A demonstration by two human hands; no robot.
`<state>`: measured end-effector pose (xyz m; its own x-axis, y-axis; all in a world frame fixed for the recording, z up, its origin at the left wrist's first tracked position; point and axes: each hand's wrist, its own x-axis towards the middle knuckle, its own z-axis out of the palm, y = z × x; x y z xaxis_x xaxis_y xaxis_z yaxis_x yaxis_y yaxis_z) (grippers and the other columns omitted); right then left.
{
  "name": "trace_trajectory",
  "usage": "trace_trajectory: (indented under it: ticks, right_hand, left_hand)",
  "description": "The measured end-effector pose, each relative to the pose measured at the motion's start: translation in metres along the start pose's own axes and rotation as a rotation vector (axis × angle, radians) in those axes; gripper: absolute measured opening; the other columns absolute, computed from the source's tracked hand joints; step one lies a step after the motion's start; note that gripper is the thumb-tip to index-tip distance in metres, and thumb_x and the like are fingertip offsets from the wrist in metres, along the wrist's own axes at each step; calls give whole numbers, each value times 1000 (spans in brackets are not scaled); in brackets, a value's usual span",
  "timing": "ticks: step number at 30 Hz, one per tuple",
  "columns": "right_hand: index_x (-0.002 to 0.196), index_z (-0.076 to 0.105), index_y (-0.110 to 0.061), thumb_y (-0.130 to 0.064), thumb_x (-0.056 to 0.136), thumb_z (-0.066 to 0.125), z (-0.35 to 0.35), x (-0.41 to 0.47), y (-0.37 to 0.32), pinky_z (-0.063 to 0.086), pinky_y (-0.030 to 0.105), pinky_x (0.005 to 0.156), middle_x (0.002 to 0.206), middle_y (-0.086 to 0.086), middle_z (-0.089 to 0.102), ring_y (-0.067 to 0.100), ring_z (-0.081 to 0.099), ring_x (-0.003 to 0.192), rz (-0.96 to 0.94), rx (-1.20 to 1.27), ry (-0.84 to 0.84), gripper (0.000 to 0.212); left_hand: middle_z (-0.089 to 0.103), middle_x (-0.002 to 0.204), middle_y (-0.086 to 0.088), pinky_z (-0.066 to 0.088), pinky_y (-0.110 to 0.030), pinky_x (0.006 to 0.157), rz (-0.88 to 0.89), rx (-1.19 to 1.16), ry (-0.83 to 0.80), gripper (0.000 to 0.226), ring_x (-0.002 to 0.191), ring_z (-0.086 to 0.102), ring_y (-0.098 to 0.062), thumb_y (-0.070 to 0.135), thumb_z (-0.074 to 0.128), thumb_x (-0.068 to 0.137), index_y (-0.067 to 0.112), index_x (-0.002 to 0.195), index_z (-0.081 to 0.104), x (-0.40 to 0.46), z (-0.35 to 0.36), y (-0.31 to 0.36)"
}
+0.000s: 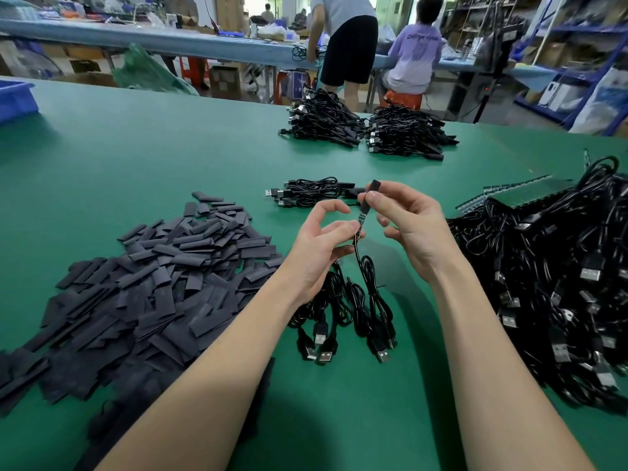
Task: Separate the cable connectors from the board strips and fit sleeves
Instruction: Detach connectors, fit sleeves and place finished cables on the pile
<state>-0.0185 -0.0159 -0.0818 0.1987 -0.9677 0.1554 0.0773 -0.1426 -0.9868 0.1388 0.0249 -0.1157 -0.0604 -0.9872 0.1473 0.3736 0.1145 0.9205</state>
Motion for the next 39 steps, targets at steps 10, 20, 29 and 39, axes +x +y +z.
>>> trace_trajectory:
  ticks: [10, 20, 29, 39]
  right_hand:
    - [107, 73, -20, -36, 78, 78, -14, -1, -6, 46, 18, 64, 104, -1, 77, 7, 56, 72, 80, 22, -183, 33]
    - [98, 81, -24, -31, 72, 86, -19, -2, -9, 53, 18, 72, 106, 6, 78, 12, 71, 97, 26, -7, -258, 27]
    - [90, 82, -22, -15, 76, 78, -15, -5, -3, 54, 18, 75, 100, 3, 79, 9, 72, 90, 13, 140, -250, 16]
    - [99, 77, -9, -20, 77, 82, -12, -1, 0, 53, 18, 72, 89, 5, 78, 12, 71, 82, 27, 108, -71, 25]
  left_hand:
    - [68, 78, 6, 43, -28, 83, -15, 4, -46, 22, 84, 61, -10, 4, 60, 97, 20, 107, 49, -1, 0, 1]
    - [70, 82, 7, 44, -26, 82, -24, 0, -67, 20, 84, 63, -7, 6, 60, 98, 21, 106, 49, -1, -3, 0]
    - [70, 86, 8, 43, -28, 83, -33, -9, -95, 19, 88, 63, -7, 18, 67, 90, 24, 100, 52, 1, -5, -1]
    - [70, 89, 5, 50, -23, 76, -18, 55, -6, 25, 81, 62, -9, 13, 72, 91, 19, 105, 52, 2, 1, -4]
